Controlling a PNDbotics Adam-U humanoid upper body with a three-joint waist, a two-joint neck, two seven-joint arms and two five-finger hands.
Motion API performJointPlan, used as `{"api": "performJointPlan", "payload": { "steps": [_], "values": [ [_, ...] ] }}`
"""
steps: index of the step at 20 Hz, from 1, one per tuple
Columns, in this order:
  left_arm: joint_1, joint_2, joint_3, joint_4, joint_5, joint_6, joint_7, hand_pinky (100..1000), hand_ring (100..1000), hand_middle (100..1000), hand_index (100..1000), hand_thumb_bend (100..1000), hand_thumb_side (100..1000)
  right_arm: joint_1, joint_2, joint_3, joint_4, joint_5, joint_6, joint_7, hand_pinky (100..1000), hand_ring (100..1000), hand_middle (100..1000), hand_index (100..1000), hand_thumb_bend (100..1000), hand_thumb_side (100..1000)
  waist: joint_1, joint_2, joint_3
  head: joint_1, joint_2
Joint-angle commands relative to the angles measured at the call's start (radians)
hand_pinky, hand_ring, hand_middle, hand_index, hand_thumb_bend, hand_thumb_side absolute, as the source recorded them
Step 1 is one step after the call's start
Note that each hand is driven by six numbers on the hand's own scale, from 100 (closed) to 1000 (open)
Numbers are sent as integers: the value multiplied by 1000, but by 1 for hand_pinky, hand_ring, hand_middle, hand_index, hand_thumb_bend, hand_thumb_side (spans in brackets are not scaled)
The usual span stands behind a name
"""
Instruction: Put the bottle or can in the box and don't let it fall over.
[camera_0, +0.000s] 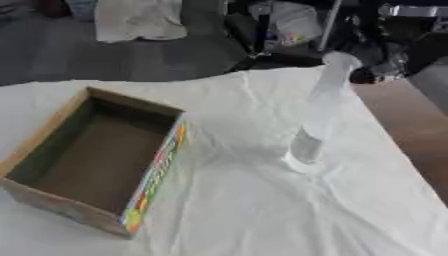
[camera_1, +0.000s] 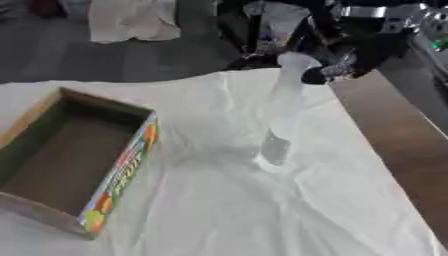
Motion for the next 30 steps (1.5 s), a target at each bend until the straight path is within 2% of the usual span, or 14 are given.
{"api": "performJointPlan", "payload": {
  "steps": [1, 13, 30],
  "values": [
    [-7, 19, 5, -15, 2, 4, -2, 705, 815, 823, 829, 435, 785, -23, -23, -1, -3, 9, 5, -16, 742, 743, 744, 763, 468, 353, -1, -17, 1, -1, -2],
    [-8, 14, 2, -15, 3, 9, -7, 705, 816, 821, 822, 429, 789, -34, -14, 11, 19, 40, 8, -10, 717, 668, 699, 732, 433, 236, -1, -14, 4, -2, -2],
    [-11, 9, -3, -15, 7, 16, -17, 705, 818, 819, 818, 419, 796, -40, -5, 21, 48, 68, 10, -4, 706, 656, 683, 720, 398, 221, 2, -8, 5, 0, -5]
  ]
}}
